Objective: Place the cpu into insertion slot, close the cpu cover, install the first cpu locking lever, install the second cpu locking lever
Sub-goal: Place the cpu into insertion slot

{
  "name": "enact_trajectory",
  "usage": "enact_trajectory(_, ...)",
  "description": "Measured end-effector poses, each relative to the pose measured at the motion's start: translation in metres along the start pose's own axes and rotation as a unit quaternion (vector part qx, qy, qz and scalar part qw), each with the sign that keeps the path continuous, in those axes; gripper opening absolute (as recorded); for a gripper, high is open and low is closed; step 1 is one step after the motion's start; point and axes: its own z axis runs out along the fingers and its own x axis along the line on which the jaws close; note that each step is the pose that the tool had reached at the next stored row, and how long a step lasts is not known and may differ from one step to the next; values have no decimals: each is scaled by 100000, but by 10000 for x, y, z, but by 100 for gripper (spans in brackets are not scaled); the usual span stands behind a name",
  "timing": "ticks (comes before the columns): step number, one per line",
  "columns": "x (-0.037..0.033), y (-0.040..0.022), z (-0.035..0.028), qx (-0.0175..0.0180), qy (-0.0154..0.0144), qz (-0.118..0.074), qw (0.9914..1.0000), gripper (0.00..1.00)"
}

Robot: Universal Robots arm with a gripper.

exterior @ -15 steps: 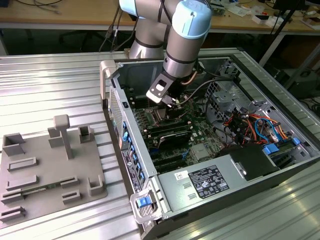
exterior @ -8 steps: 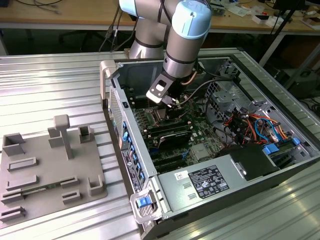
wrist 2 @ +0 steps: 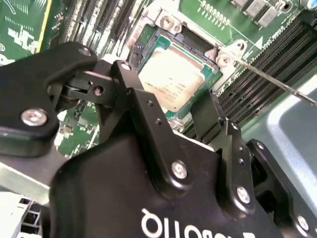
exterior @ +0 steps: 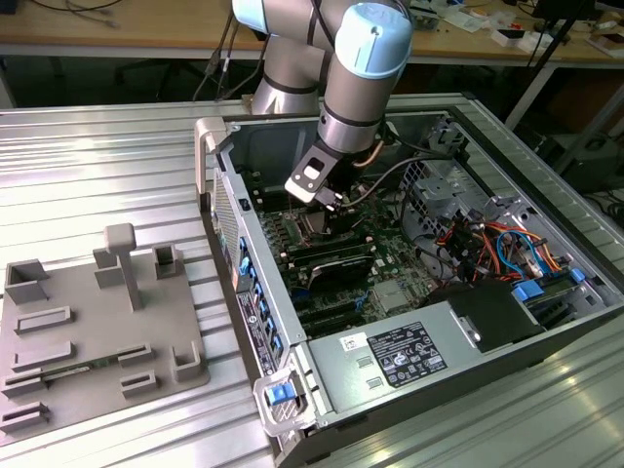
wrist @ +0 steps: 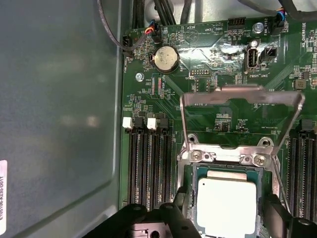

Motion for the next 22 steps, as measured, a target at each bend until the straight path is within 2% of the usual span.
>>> enact_trajectory(2, 0, 0, -1, 6, -6, 4, 100000, 68)
enact_trajectory(4, 0, 1, -28, 11, -2, 4, 100000, 68)
enact_trajectory(5, 0, 2, -92, 36, -5, 10, 100000, 68)
enact_trajectory(10, 0, 7, -237, 165, 5, 2, 100000, 67)
enact_trajectory(11, 0, 7, -254, 200, 8, 1, 100000, 60)
enact_trajectory(12, 1, 8, -271, 241, 14, 2, 100000, 60)
enact_trajectory(16, 1, 10, -343, 533, 22, 8, 99999, 35)
enact_trajectory(20, 1, 10, -344, 560, 15, 4, 99998, 11)
enact_trajectory(22, 1, 10, -344, 562, 15, 4, 99998, 11)
